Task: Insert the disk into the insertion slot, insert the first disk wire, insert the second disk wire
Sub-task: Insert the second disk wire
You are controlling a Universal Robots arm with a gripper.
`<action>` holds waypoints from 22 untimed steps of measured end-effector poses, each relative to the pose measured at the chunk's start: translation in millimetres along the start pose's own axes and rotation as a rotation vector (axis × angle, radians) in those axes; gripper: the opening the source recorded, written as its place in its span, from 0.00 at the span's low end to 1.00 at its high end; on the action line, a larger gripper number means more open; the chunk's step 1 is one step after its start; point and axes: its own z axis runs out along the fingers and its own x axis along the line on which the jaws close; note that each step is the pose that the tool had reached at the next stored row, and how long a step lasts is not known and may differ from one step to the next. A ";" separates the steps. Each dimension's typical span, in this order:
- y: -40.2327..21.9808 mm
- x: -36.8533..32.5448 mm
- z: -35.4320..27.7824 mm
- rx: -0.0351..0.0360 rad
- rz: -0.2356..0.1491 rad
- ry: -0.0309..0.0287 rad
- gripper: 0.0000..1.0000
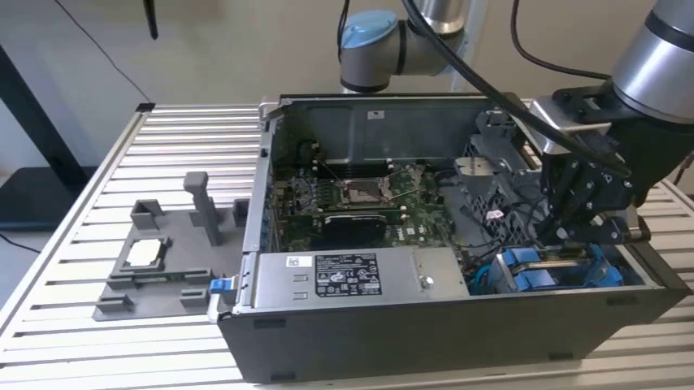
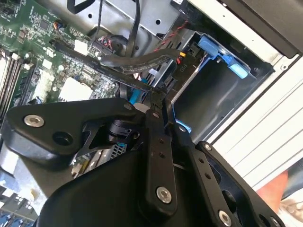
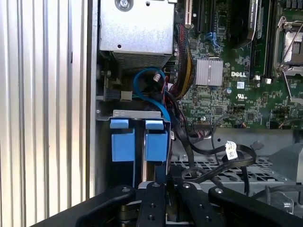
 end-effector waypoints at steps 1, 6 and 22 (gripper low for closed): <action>-0.1 0.6 0.2 -0.0004 0.002 -0.0002 0.16; -4.4 2.2 0.6 -0.0215 0.006 -0.0014 0.16; -12.0 4.0 1.8 -0.0484 0.062 -0.0065 0.16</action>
